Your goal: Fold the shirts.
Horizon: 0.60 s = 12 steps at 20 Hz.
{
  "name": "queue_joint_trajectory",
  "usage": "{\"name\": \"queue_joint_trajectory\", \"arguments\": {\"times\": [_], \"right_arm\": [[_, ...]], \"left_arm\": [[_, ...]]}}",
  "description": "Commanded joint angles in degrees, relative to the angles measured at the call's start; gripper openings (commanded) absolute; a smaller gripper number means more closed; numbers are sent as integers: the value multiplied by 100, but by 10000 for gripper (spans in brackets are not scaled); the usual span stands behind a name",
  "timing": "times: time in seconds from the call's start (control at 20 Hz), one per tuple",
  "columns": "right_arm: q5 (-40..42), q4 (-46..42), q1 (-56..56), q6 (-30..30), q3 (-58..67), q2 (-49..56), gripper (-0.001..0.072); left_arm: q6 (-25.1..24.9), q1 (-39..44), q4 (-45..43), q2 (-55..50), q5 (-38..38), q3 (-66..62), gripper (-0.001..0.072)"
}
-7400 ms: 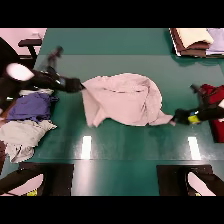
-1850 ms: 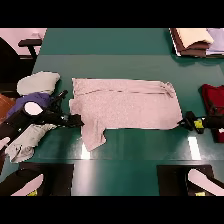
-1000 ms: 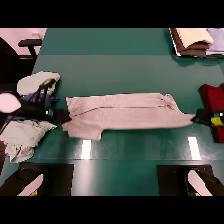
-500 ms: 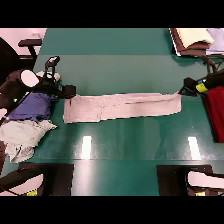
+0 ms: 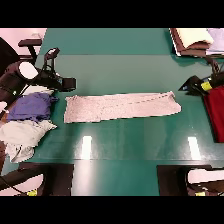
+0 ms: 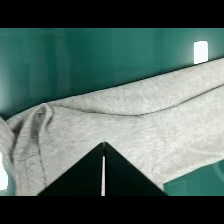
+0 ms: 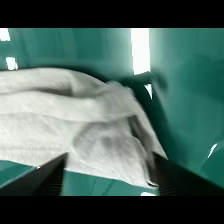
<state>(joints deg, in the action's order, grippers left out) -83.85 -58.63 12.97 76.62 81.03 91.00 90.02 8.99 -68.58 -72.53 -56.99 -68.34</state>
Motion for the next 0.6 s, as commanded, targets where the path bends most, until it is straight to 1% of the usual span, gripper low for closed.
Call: {"name": "queue_joint_trajectory", "arguments": {"times": [0.0,0.15,0.25,0.35,0.5,0.55], "right_arm": [[-28,116,664,-514,-658,83,698],[-37,922,911,-1099,-1054,485,698],[-98,1202,817,-1222,-1025,800,698],[-188,1246,568,-1384,-870,1027,698],[-363,1252,225,-1414,-577,1231,696],[-431,1248,138,-1416,-503,1272,650]], "left_arm": [[-44,122,472,-15,-2,-87,21],[-39,522,498,-55,195,-85,21],[-15,833,529,-179,247,-83,21],[2,1082,693,-402,260,-90,21],[-2,1360,1069,-750,498,-101,21],[-4,1436,1198,-883,601,-120,21]]}}
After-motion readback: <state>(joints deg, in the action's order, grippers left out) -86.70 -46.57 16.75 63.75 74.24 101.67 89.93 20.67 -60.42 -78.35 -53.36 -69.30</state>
